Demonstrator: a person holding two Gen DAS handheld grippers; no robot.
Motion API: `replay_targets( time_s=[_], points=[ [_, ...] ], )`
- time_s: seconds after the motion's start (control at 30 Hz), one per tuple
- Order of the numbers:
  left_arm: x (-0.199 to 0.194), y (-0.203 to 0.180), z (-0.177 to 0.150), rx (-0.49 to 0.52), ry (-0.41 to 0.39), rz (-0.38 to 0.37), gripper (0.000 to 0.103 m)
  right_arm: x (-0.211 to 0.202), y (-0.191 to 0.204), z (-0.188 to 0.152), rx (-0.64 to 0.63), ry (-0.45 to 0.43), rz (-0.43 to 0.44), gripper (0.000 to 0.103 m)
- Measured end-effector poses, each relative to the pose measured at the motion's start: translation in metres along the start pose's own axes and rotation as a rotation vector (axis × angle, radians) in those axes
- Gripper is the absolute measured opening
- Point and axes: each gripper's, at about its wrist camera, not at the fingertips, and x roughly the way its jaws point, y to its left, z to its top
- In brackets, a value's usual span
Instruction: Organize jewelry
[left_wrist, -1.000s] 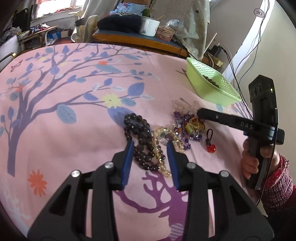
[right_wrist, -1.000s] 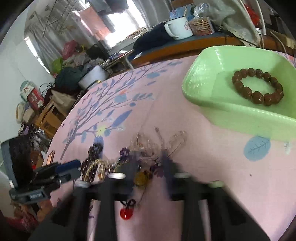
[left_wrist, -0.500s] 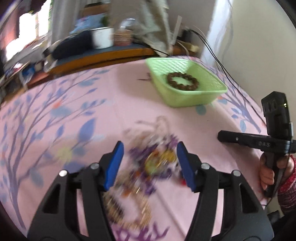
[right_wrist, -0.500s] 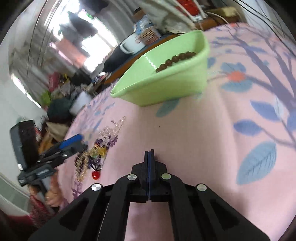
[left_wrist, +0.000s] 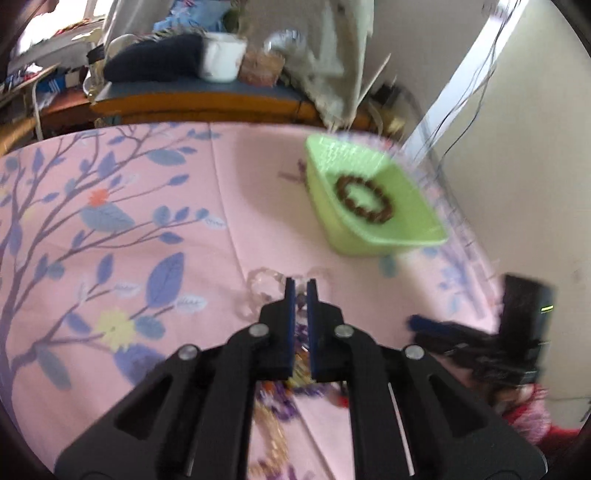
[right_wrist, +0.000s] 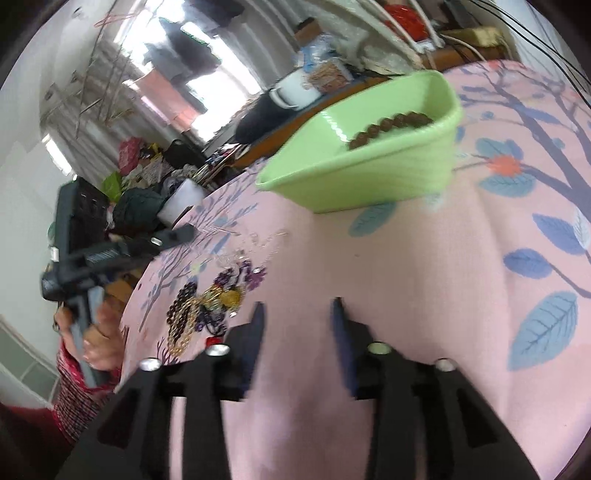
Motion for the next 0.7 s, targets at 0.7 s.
replay_targets(
  time_s=[0.7],
  points=[
    [-0.157,-0.053,-0.047,0.076,-0.266,-0.136,0.005,0.061,0.114,0.018,-0.345,0.069,0.018,0.0]
  ],
)
